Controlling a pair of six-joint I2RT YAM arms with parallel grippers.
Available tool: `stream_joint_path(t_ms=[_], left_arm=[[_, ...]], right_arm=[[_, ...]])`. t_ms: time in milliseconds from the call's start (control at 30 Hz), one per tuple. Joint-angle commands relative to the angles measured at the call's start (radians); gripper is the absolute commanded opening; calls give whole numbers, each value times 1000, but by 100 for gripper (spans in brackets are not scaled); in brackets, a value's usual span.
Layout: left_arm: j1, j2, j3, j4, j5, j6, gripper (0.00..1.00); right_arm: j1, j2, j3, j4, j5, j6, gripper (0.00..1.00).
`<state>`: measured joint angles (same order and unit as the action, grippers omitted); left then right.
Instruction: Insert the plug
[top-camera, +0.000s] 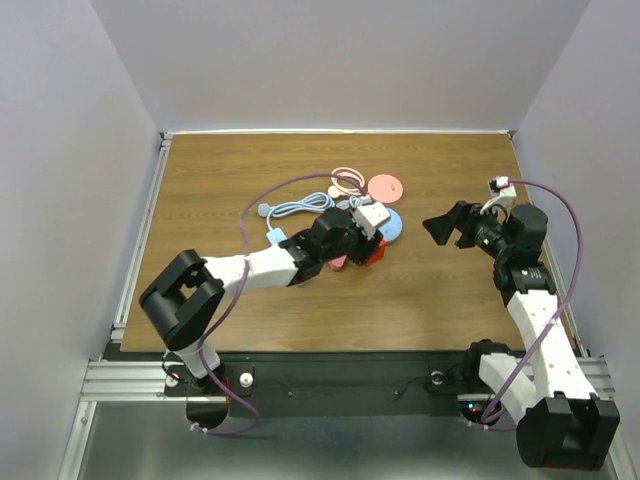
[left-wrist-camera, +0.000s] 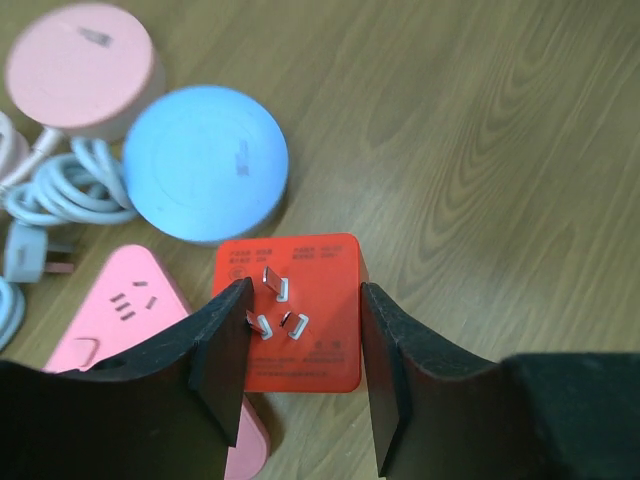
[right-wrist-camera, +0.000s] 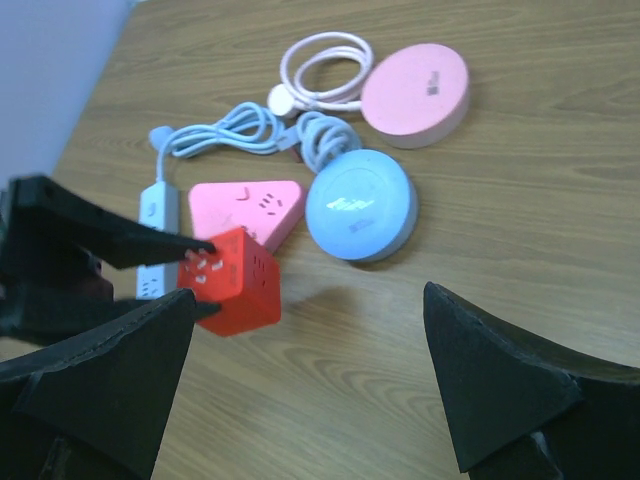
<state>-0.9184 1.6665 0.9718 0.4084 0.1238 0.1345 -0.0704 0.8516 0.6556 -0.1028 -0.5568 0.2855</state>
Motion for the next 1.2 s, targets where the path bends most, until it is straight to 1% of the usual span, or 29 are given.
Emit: stream_joint_path(t_ms=[0,33,67,100,133,167,200,233,300,467,600,700,833,867,900,1033,1167], left_arm=[[62,-134,-8,141,59,-145,0],[70,-170,-19,161,66,-200,0],[73,-189,-28,187,76,-200,0],[81,-209,-47,231,82,-248,0],[82,-246,-57,262,85,-274,0],[85,-266,-68,292,94,-327,0],[87,-283,-77,323,100,-352,0],[92,-315,-91,380,99,-384,0],[92,-358,-96,444,94,-462,0],[92,-390,-87,599,145,-588,0],[92,-387,-81,726,168,-642,0],[92,-379,-73,805,191,-688,0],[90,-357,-36,855,217,-736,0],[92,-353,-33,871,220,-745,0],[90,-352,-25,891,220,-760,0],[90,-335,-9,917,224,-783,0],[92,-327,1,934,215,-783,0]], right_arm=[[6,-25,42,95,-177,55,100],[6,-23,35,163,-208,78,100],[6,-23,27,204,-238,105,100],[6,-23,4,248,-286,183,100],[6,-28,-11,372,-310,232,100],[6,-32,-36,456,-333,350,100],[6,-39,-59,542,-351,351,100],[6,-54,-97,693,-368,460,100],[6,-63,-111,782,-368,550,100],[6,-62,-88,830,-362,584,100],[7,-39,-103,992,-367,725,100],[17,-33,-102,1069,-351,780,100],[67,6,-84,1179,-313,839,100],[69,16,-74,1183,-307,836,100],[114,24,-67,1184,-301,828,100],[184,58,-40,1213,-258,805,100],[225,66,-33,1259,-223,794,100]])
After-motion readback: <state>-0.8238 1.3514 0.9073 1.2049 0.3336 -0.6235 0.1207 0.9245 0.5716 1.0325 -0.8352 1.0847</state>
